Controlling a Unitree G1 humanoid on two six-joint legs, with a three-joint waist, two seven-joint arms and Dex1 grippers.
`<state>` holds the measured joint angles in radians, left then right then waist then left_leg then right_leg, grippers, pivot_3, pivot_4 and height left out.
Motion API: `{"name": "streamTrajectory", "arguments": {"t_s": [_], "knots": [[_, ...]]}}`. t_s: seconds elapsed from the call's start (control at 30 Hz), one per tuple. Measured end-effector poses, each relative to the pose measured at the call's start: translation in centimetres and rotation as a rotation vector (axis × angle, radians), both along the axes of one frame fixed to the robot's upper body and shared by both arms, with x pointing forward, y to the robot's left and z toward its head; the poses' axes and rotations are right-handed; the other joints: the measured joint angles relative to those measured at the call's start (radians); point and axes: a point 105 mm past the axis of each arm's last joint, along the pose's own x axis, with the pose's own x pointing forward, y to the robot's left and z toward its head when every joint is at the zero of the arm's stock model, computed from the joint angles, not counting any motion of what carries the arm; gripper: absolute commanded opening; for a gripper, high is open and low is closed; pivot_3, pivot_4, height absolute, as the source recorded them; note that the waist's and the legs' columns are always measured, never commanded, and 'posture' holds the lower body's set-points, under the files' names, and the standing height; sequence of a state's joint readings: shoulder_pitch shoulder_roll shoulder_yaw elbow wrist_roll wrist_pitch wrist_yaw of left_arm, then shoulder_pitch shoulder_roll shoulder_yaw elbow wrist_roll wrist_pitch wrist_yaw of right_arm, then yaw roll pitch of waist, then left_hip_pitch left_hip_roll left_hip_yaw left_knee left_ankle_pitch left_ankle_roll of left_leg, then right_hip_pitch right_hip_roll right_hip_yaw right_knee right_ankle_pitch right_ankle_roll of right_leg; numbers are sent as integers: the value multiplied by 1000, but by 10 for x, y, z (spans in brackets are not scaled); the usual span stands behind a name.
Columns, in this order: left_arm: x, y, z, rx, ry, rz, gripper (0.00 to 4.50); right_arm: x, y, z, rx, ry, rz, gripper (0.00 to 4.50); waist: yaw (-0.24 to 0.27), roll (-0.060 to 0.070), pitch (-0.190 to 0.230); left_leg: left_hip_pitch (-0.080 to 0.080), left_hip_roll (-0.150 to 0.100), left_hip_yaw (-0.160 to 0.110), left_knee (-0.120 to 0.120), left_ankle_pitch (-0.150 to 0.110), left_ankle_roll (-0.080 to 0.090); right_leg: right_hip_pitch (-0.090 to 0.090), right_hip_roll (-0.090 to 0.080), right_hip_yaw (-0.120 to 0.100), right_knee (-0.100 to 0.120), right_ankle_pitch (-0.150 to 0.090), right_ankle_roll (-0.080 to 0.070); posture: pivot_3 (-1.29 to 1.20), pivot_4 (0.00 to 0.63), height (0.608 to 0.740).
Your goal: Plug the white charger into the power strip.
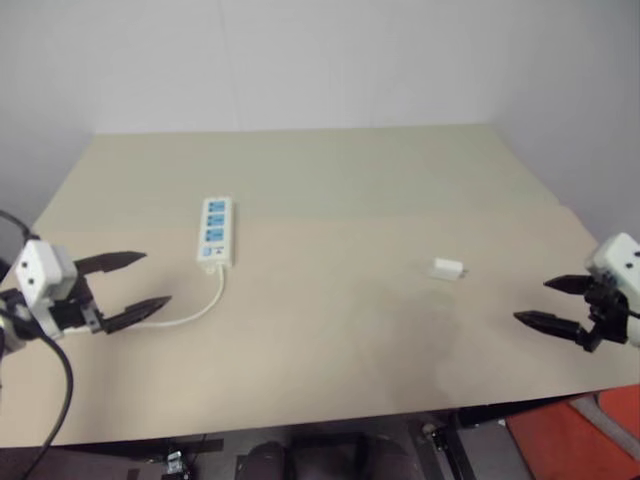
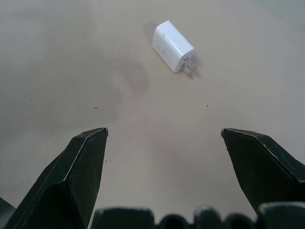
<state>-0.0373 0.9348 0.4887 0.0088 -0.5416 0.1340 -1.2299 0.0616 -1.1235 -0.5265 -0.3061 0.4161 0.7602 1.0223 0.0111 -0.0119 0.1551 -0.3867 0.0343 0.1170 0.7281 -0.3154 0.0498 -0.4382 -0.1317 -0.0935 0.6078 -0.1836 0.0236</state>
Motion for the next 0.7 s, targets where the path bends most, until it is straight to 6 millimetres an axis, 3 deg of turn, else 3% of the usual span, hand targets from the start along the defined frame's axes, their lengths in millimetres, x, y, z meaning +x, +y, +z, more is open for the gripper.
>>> {"name": "streamTrajectory", "arguments": {"t_s": [0.53, 0.7], "knots": [[9, -15, 1, -52, 1, -9, 4465, -5, 5, -7, 14, 12, -24, 4500, 0, 0, 0, 0, 0, 0, 0, 0, 0, 1, 0, 0, 0, 0, 0, 0, 150, 740], [25, -13, -4, -140, -93, 191, 4465, 2, 4, -3, 21, -14, -29, 4500, 0, 0, 0, 2, -1, 0, 0, 0, 0, 3, 0, 1, 0, 0, 0, 0, 150, 740]]}}
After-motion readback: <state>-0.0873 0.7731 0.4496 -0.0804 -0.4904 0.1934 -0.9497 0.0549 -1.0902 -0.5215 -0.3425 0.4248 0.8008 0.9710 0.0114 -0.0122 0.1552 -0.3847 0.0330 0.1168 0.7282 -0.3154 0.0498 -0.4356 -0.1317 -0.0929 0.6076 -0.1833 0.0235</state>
